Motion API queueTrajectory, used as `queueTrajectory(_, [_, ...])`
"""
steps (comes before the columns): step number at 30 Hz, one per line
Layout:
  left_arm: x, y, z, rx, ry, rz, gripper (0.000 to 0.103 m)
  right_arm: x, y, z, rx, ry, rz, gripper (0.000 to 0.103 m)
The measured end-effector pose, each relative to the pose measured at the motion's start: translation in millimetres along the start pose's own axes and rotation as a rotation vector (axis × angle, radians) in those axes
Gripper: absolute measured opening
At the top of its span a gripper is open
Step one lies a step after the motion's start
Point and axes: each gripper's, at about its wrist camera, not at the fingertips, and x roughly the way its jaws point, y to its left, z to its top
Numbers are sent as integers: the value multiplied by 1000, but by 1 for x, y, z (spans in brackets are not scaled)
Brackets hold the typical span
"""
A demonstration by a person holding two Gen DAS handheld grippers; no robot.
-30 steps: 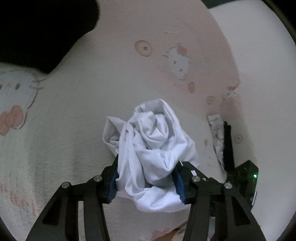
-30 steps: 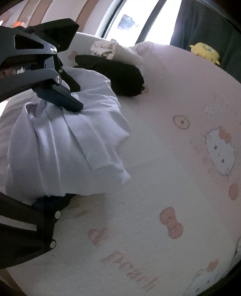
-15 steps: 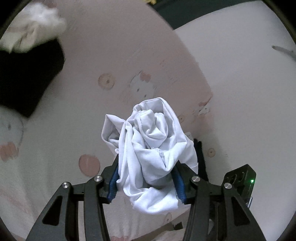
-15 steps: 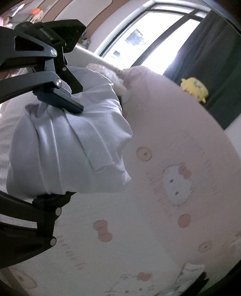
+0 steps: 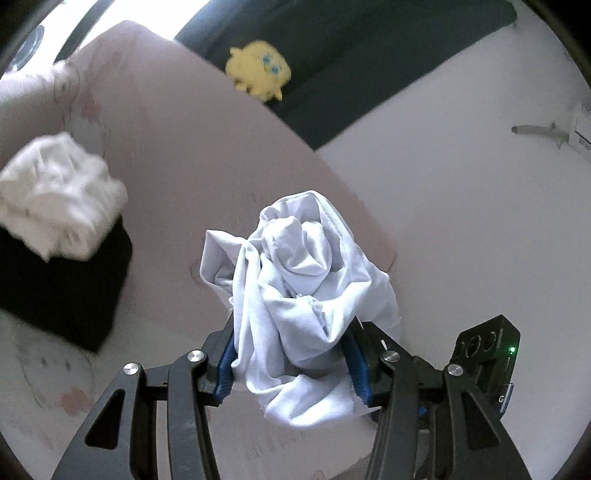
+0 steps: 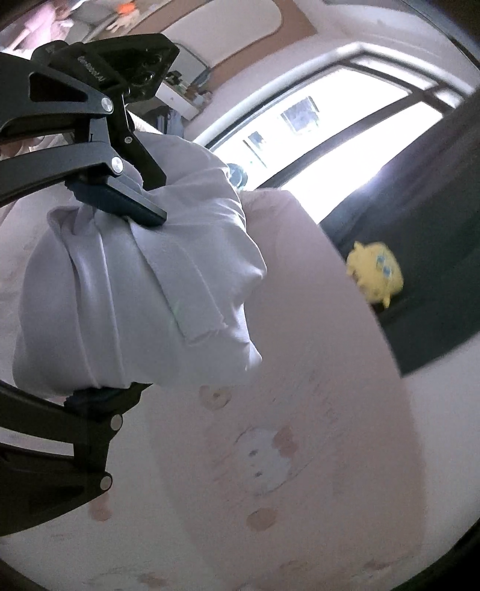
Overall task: Fold clothes
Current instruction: 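Carry the white bundle with both grippers toward the folded clothes stack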
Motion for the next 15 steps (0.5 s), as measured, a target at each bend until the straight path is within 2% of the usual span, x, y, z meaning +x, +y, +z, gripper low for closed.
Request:
queueTrajectory(4, [-11, 17, 31, -20, -38, 13, 47, 26, 28, 21, -34, 10, 20, 74])
queueTrajectory(15, [-16, 90, 112, -106, -98, 103, 47, 143, 83, 65, -95, 109, 80, 75])
